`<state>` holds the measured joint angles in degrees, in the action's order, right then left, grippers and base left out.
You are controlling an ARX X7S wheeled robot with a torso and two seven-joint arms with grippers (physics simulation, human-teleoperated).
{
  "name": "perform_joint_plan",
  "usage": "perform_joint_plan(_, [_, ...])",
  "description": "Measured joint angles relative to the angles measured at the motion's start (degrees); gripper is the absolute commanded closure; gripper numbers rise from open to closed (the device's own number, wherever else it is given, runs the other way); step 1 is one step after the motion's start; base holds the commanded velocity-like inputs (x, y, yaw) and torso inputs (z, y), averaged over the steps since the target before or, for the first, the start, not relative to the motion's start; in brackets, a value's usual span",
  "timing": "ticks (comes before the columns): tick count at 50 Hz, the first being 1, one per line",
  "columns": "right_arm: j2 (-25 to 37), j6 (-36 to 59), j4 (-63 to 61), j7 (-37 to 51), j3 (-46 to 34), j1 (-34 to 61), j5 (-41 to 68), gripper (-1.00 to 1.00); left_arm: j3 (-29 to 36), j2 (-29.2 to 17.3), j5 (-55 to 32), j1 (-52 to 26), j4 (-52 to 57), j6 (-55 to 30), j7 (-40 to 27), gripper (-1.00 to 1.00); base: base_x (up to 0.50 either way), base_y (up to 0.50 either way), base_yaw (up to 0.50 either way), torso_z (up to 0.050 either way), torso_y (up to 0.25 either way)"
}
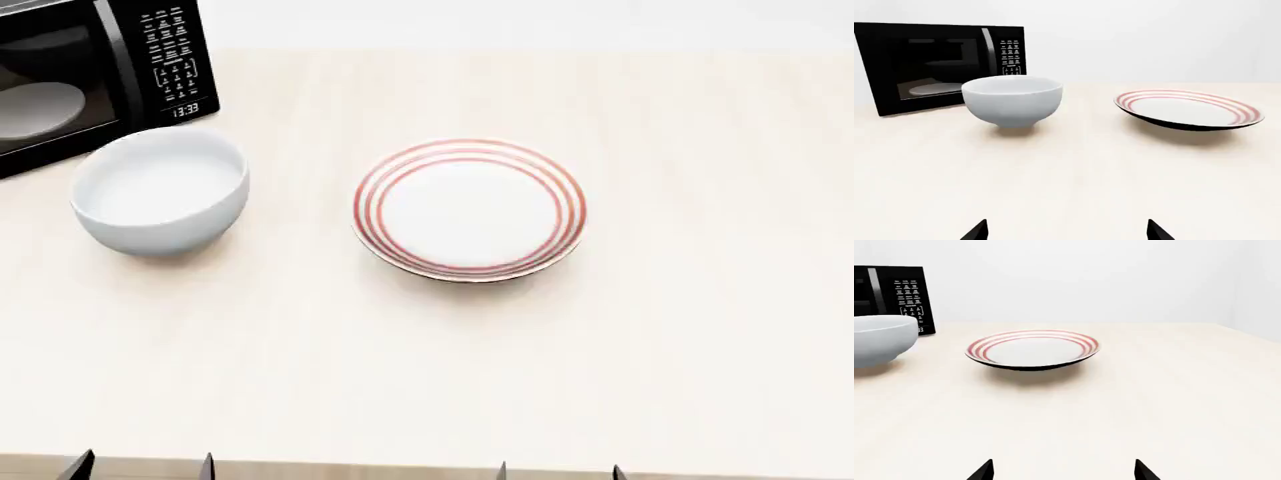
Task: Pick up the white bowl and put it on the plate.
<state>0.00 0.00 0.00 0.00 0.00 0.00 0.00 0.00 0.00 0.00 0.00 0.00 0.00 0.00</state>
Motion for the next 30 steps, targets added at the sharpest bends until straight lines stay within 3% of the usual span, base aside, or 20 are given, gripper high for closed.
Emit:
perform_joint_plan(19, [2.28, -0.06, -0.38, 2.52, -2.74, -0.20, 2.69, -1.00, 2.99, -2.42, -1.89, -0.21, -0.11, -0.69, -2.64, -1.00, 0.00, 0.00, 0.00, 0.000, 0.000])
perform_joint_plan(30, [2.68, 1.00, -3.84, 3.51, -3.36, -1.00, 0.65, -1.00, 4.95, -3.29, 2.10, 1.35, 2.59, -1.47, -3.49, -1.00, 0.00, 0.00, 0.00, 0.000, 0.000])
